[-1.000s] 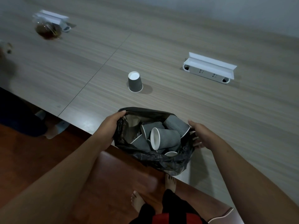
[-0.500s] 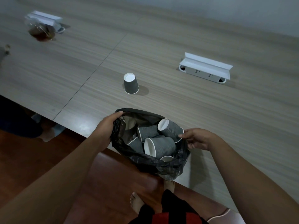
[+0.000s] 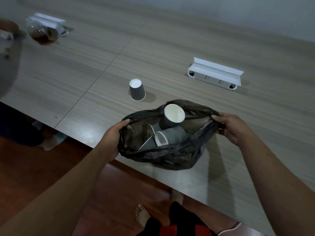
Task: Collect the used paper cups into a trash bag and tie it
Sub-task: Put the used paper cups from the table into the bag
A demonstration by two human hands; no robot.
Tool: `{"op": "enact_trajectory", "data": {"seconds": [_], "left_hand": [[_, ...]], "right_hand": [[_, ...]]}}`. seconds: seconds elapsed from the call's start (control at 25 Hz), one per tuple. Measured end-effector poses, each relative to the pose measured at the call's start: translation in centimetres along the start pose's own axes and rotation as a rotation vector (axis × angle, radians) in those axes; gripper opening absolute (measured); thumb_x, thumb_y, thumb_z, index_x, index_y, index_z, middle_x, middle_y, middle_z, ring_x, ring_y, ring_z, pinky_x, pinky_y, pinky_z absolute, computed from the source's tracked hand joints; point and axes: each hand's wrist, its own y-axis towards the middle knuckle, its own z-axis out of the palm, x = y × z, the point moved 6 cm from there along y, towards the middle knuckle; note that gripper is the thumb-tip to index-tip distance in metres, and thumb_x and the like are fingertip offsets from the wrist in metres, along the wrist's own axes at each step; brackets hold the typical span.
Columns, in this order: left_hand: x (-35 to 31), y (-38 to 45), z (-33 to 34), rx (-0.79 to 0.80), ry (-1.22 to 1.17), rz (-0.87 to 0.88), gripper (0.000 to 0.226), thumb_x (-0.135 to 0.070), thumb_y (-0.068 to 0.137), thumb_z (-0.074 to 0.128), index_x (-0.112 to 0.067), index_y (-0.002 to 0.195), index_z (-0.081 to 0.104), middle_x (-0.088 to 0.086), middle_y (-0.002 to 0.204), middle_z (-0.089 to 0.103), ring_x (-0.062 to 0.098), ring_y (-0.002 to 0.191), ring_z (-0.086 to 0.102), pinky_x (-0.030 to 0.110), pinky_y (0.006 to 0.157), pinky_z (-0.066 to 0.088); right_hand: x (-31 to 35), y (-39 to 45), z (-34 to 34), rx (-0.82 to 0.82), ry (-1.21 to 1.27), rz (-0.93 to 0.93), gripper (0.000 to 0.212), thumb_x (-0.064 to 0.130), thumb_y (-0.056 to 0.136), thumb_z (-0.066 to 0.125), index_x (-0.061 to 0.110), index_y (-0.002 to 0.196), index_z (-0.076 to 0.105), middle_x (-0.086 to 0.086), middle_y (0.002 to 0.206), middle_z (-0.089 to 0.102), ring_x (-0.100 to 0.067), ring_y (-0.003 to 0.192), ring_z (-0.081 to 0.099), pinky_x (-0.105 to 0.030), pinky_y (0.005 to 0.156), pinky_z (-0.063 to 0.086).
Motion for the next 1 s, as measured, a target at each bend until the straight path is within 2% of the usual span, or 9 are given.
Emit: {"op": "enact_trajectory", "data": {"seconds": [0.12, 0.24, 0.32, 0.4, 0.56, 0.68, 0.8, 0.88, 1.0], "left_hand": [[0.3, -0.1, 0.5, 0.018, -0.009, 0.016, 0.031, -0.023, 0.096, 0.054, -0.007, 0.116, 0.071, 0.015, 0.112, 0.074, 0.029, 0.099, 0.071, 0.04, 0.09, 0.053], [-0.4, -0.2, 0.1, 0.007, -0.031, 0.094, 0.027, -0.01, 0.095, 0.05, -0.007, 0.115, 0.068, 0.017, 0.104, 0.074, 0.031, 0.089, 0.072, 0.042, 0.085, 0.056], [-0.4, -0.5, -0.3, 0.005, -0.02, 0.086, 0.027, -0.006, 0.092, 0.047, -0.008, 0.106, 0.07, 0.015, 0.092, 0.076, 0.028, 0.076, 0.073, 0.036, 0.072, 0.06], [0.1, -1.1, -0.8, -0.017, -0.015, 0.022, 0.026, -0.008, 0.09, 0.045, -0.006, 0.096, 0.07, 0.01, 0.075, 0.075, 0.022, 0.058, 0.071, 0.027, 0.056, 0.056], [0.5, -1.6, -2.3, -0.108, -0.045, -0.025, 0.029, -0.015, 0.086, 0.046, -0.004, 0.1, 0.068, 0.01, 0.073, 0.075, 0.025, 0.056, 0.07, 0.028, 0.057, 0.056], [1.1, -1.7, -3.0, -0.131, -0.019, -0.062, 0.035, -0.024, 0.081, 0.053, -0.006, 0.106, 0.071, 0.016, 0.092, 0.076, 0.033, 0.077, 0.071, 0.039, 0.077, 0.055], [1.5, -2.0, -2.9, -0.127, 0.078, -0.072, 0.029, -0.035, 0.089, 0.06, -0.013, 0.096, 0.077, 0.013, 0.093, 0.077, 0.031, 0.081, 0.073, 0.038, 0.08, 0.054], [1.6, -2.1, -3.1, -0.155, 0.165, -0.089, 0.029, -0.038, 0.091, 0.062, -0.014, 0.097, 0.077, 0.012, 0.091, 0.078, 0.031, 0.085, 0.074, 0.036, 0.079, 0.056], [1.8, -2.3, -3.6, -0.201, 0.284, -0.13, 0.029, -0.038, 0.091, 0.064, -0.012, 0.096, 0.076, 0.009, 0.083, 0.078, 0.028, 0.08, 0.073, 0.035, 0.078, 0.056]], "right_hand": [[1.0, -0.6, 0.0, -0.032, 0.016, -0.023, 0.01, 0.017, 0.091, 0.061, 0.017, 0.082, 0.065, 0.002, 0.065, 0.062, -0.012, 0.054, 0.057, -0.026, 0.056, 0.046], [0.5, -0.4, 0.2, -0.112, 0.243, 0.039, 0.017, 0.009, 0.082, 0.054, 0.016, 0.067, 0.057, 0.006, 0.046, 0.046, -0.009, 0.035, 0.04, -0.019, 0.043, 0.037], [0.2, -0.5, 1.0, -0.106, 0.37, 0.069, 0.012, 0.008, 0.063, 0.046, 0.013, 0.055, 0.054, 0.006, 0.039, 0.038, -0.011, 0.032, 0.032, -0.016, 0.039, 0.028], [-0.1, -0.3, 1.7, -0.082, 0.383, 0.073, 0.015, 0.016, 0.052, 0.042, 0.012, 0.055, 0.056, 0.003, 0.047, 0.048, -0.017, 0.04, 0.041, -0.021, 0.046, 0.031], [0.8, 1.0, 2.9, -0.169, 0.163, 0.054, 0.004, 0.021, 0.065, 0.049, 0.019, 0.063, 0.046, 0.003, 0.055, 0.049, -0.018, 0.052, 0.046, -0.025, 0.052, 0.036], [2.3, 2.3, 4.7, -0.16, -0.004, 0.016, 0.009, 0.026, 0.059, 0.054, 0.019, 0.057, 0.048, 0.0, 0.059, 0.045, -0.02, 0.054, 0.043, -0.028, 0.051, 0.03], [4.1, 4.3, 6.9, -0.116, -0.541, -0.036, 0.023, 0.023, 0.075, 0.059, 0.013, 0.055, 0.05, -0.007, 0.06, 0.047, -0.026, 0.058, 0.045, -0.031, 0.053, 0.029], [5.5, 5.7, 8.7, -0.128, -0.817, -0.114, 0.023, 0.023, 0.078, 0.058, 0.008, 0.061, 0.053, -0.008, 0.065, 0.052, -0.029, 0.067, 0.051, -0.033, 0.053, 0.032], [7.4, 7.2, 12.2, -0.106, -0.802, -0.23, 0.026, 0.024, 0.076, 0.063, -0.002, 0.077, 0.067, -0.014, 0.081, 0.068, -0.029, 0.079, 0.064, -0.034, 0.065, 0.049]]}}
